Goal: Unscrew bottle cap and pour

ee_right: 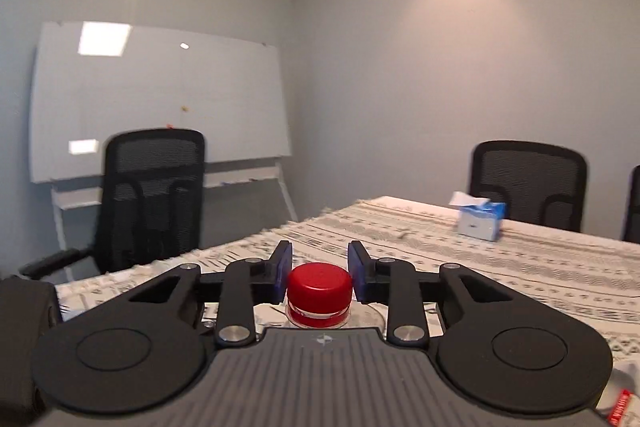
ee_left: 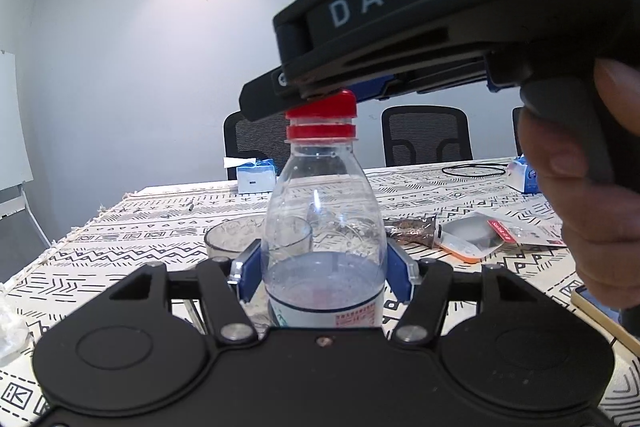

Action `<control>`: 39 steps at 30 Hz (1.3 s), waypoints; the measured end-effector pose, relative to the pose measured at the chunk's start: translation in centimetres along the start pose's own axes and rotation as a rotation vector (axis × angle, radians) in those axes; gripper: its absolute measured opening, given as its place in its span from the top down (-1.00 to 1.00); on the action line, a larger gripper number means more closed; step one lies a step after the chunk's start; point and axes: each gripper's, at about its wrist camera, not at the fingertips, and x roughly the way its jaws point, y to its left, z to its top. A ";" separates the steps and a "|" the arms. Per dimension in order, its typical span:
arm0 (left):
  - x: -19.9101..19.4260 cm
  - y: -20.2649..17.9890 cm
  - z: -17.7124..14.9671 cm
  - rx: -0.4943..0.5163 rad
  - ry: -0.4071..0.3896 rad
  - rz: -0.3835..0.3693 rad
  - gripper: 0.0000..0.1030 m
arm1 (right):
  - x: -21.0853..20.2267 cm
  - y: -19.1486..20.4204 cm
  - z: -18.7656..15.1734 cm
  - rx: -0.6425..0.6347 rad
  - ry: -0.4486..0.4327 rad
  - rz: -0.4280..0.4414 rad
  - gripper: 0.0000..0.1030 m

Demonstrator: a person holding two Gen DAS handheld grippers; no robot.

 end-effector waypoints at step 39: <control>4.0 1.5 -0.1 -0.019 0.010 -0.023 -0.25 | -2.7 -7.0 -1.3 -0.047 -0.056 0.304 -0.16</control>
